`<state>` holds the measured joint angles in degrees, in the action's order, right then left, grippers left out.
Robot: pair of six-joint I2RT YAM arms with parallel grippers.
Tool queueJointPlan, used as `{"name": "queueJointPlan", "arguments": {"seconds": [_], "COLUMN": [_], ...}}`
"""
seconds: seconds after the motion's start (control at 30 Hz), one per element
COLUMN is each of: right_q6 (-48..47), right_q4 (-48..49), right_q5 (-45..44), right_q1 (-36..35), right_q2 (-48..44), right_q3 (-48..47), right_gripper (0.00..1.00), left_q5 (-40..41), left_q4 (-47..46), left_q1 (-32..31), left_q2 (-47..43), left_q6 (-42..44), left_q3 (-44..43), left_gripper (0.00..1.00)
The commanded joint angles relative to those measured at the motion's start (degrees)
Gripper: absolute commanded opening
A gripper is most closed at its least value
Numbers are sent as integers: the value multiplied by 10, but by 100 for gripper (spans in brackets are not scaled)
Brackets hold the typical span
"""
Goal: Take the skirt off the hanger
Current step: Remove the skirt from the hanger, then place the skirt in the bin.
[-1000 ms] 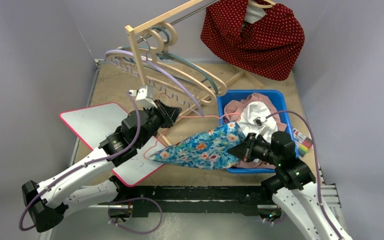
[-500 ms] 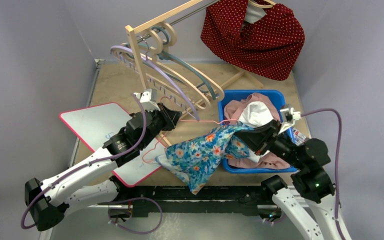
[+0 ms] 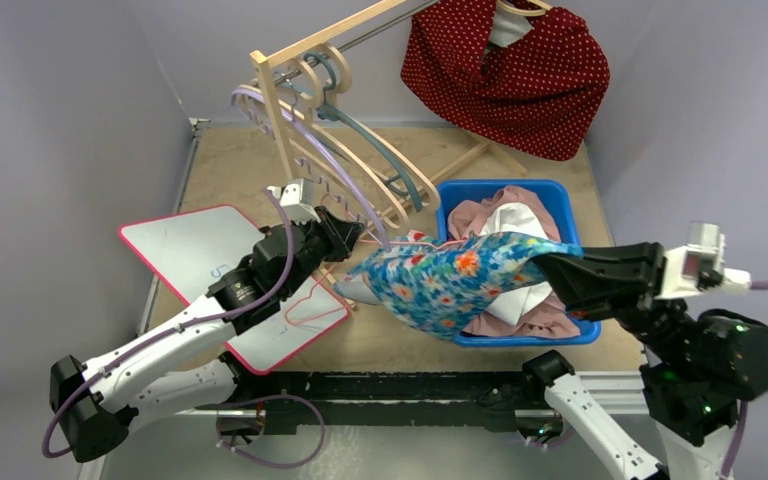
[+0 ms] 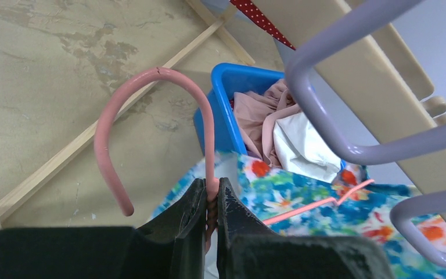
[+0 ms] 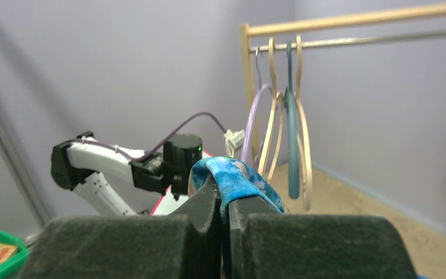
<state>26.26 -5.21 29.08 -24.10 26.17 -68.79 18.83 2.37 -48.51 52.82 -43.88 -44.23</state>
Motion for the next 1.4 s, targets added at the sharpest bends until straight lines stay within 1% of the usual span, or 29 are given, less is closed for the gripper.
{"name": "queueJointPlan", "arguments": {"seconds": [0.0, 0.33, 0.47, 0.57, 0.67, 0.83, 1.07, 1.23, 1.37], "right_q6": [-46, -127, -134, -136, -146, -175, -231, -251, -276], "right_q4": [54, 14, 2, -15, -53, -85, -76, -78, -85], "right_q5": [-47, -132, -175, -248, -314, -341, -492, -569, -602], "right_q1": [-2, -2, -2, -2, -3, -2, -2, -2, -2], "right_q2": [-9, -21, -30, -27, 6, 87, 155, 168, 169], "right_q3": [-56, -158, -163, -153, -159, -183, -148, -136, -168], "right_gripper": [0, 0, 0, 0, 0, 0, 0, 0, 0], "left_q5": [17, 24, 24, 24, 22, 24, 31, 38, 40], "left_q4": [-15, -7, -5, 1, 4, 17, 30, 45, 45], "left_q1": [2, 2, 2, 2, 2, 2, 2, 2, 2], "left_q2": [-5, -7, -9, -10, -12, -22, -46, -59, -58], "left_q6": [21, 25, 27, 27, 27, 26, 21, 22, 26], "left_q3": [4, 5, 3, -2, -6, -11, -7, -9, -12], "left_gripper": [0, 0, 0, 0, 0, 0, 0, 0, 0]}}
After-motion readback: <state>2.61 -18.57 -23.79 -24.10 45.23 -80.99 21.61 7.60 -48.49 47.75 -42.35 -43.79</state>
